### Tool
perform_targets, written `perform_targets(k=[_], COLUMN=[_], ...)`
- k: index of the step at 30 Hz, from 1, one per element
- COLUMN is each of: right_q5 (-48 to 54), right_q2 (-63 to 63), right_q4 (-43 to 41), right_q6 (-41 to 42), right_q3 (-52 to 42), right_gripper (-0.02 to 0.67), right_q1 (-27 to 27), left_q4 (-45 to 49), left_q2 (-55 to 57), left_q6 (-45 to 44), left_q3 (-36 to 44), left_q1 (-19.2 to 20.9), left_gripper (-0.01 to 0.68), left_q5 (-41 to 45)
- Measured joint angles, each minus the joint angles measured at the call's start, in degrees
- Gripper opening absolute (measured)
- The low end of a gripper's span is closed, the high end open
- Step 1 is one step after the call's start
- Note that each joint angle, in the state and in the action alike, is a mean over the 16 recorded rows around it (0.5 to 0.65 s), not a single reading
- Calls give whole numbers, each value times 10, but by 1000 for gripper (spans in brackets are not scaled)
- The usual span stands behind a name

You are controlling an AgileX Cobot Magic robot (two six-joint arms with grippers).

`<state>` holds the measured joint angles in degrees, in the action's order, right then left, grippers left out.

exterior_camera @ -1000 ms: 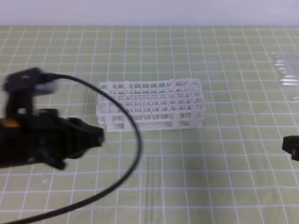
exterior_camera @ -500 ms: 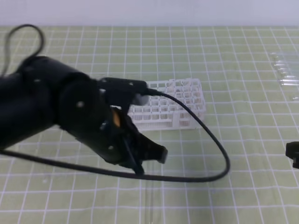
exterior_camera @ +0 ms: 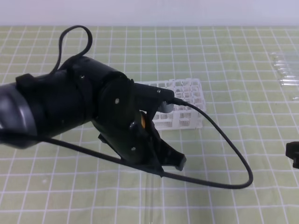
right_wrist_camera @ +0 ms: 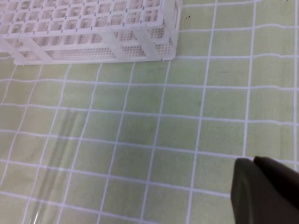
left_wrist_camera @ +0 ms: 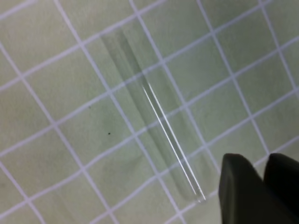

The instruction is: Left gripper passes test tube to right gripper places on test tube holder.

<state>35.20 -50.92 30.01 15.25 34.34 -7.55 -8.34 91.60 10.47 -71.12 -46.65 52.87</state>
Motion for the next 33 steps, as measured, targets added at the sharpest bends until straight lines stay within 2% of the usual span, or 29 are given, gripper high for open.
perform_targets(k=[8, 14, 33], right_q5=[0, 0, 0], right_q2=[0, 0, 0], right_q4=[1, 2, 2], right_q6=[0, 0, 0], right_q3=[0, 0, 0], right_gripper=[-18, -18, -18], right_q1=[0, 0, 0], left_q4=[-9, -15, 26], left_q2=[22, 37, 64], left_q6=[9, 50, 133], left_q3=[-1, -3, -18], left_q1=[2, 1, -37], left_gripper=[277, 337, 339], left_q5=[-19, -14, 38])
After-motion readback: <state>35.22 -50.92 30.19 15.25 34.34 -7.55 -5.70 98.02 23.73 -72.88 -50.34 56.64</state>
